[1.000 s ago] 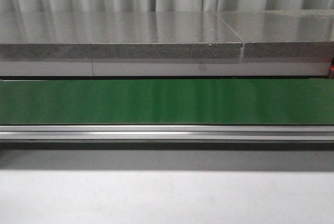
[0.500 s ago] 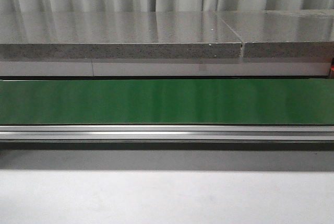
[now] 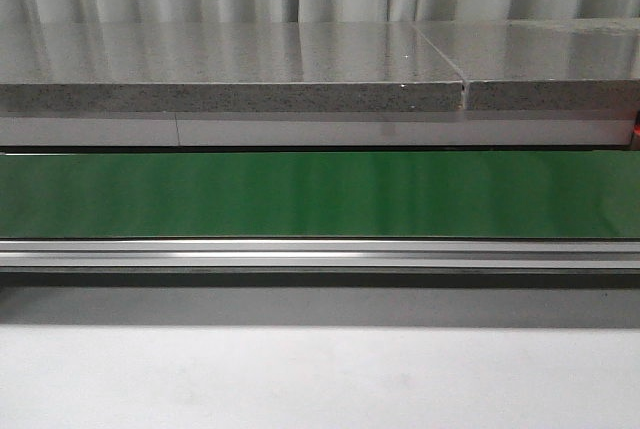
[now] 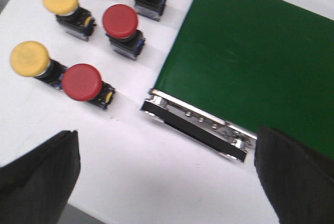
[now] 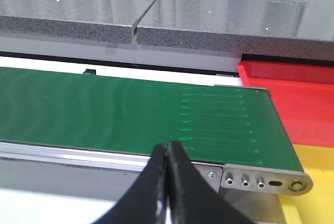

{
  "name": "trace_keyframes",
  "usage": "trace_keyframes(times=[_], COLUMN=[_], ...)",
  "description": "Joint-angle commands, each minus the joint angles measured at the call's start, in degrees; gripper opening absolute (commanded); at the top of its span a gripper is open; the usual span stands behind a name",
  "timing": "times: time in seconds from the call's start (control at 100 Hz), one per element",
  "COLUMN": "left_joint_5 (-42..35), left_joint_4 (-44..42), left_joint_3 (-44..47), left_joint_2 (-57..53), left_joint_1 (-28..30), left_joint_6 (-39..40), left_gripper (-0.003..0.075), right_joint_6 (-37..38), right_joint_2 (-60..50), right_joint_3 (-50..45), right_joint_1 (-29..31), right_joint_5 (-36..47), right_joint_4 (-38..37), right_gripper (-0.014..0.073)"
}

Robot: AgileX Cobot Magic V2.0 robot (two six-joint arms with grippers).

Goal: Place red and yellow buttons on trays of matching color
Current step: 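Move the left gripper down over a red push-button and grasp it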

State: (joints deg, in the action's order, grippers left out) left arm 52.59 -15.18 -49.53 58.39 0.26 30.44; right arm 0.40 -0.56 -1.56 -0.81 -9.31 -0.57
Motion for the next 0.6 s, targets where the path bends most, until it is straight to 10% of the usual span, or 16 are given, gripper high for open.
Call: trace_keyframes(times=[0.0,0.59], left_joint_5=[-2.74,-9.17], left_joint_4=[-1.24,0.09], left_joint_3=[-1.67,-1.67], left_joint_2=[0.67,18.58], left_joint_1=[3.70,17.95], left_joint_6=[0.82,-1.82], left_gripper=[0.0670,0.0669], right_joint_6=[0.07,0.07], right_joint_2=[-0.96,-0.96], right_joint_3=[0.63,0.63], right_joint_1=[-0.04,-0.04], right_joint_5=[4.70,4.70], right_joint_4=[-0.26,-0.26], right_gripper=[-0.0068,-0.0068])
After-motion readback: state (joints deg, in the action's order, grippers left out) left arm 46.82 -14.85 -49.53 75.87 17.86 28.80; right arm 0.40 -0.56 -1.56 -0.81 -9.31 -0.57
